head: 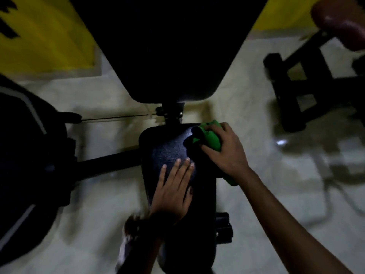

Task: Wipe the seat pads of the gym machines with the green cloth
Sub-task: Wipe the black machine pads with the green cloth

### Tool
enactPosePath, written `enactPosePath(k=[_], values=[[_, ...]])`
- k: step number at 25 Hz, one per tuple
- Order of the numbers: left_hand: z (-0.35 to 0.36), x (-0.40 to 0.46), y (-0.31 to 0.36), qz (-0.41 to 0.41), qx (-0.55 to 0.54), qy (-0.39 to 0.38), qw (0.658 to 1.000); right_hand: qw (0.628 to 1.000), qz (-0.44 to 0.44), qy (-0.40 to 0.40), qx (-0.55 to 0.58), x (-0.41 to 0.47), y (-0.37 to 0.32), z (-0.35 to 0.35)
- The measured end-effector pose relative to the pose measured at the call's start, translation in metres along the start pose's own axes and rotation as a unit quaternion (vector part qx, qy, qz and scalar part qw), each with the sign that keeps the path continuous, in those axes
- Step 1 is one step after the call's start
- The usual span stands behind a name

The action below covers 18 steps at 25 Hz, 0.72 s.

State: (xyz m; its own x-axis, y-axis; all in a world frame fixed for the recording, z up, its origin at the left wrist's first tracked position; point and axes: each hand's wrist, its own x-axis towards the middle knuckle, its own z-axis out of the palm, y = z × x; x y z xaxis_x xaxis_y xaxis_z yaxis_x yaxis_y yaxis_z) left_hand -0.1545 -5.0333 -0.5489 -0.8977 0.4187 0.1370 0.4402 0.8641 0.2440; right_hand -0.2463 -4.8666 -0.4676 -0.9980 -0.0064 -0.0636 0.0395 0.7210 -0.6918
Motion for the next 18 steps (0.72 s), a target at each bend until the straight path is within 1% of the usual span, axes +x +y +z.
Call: enactPosePath(k=[3,4,6,8,9,10,12,14,16,18], values=[[0.006,-0.005,0.021,-0.128,-0.012,0.022,0.991,0.983,-0.110,-0.084,-0.122,0.040,-0.003,0.004],[0.005,-0.006,0.027,-0.152,-0.015,0.025,0.988,0.974,-0.147,-0.098,-0.143,0.053,-0.009,0.011],[0.006,-0.009,0.032,-0.178,-0.006,0.030,0.983,0.945,-0.220,-0.133,-0.203,0.071,-0.028,0.034],[0.008,-0.009,0.033,-0.194,0.017,0.035,0.980,0.912,-0.250,-0.178,-0.272,0.081,-0.044,0.055],[0.009,-0.010,0.034,-0.204,0.020,0.036,0.978,0.910,-0.249,-0.190,-0.272,0.085,-0.051,0.061],[0.010,-0.013,0.035,-0.215,0.016,0.036,0.976,0.918,-0.239,-0.198,-0.245,0.090,-0.055,0.065],[0.012,-0.015,0.037,-0.224,0.019,0.041,0.974,0.939,-0.222,-0.211,-0.157,0.104,-0.060,0.075],[0.015,-0.014,0.037,-0.233,0.032,0.053,0.970,0.935,-0.211,-0.265,-0.107,0.115,-0.065,0.088],[0.016,-0.015,0.037,-0.236,0.030,0.053,0.970,0.934,-0.158,-0.315,-0.060,0.121,-0.069,0.090],[0.017,-0.017,0.037,-0.234,0.031,0.054,0.970,0.938,-0.094,-0.331,-0.040,0.126,-0.058,0.076]])
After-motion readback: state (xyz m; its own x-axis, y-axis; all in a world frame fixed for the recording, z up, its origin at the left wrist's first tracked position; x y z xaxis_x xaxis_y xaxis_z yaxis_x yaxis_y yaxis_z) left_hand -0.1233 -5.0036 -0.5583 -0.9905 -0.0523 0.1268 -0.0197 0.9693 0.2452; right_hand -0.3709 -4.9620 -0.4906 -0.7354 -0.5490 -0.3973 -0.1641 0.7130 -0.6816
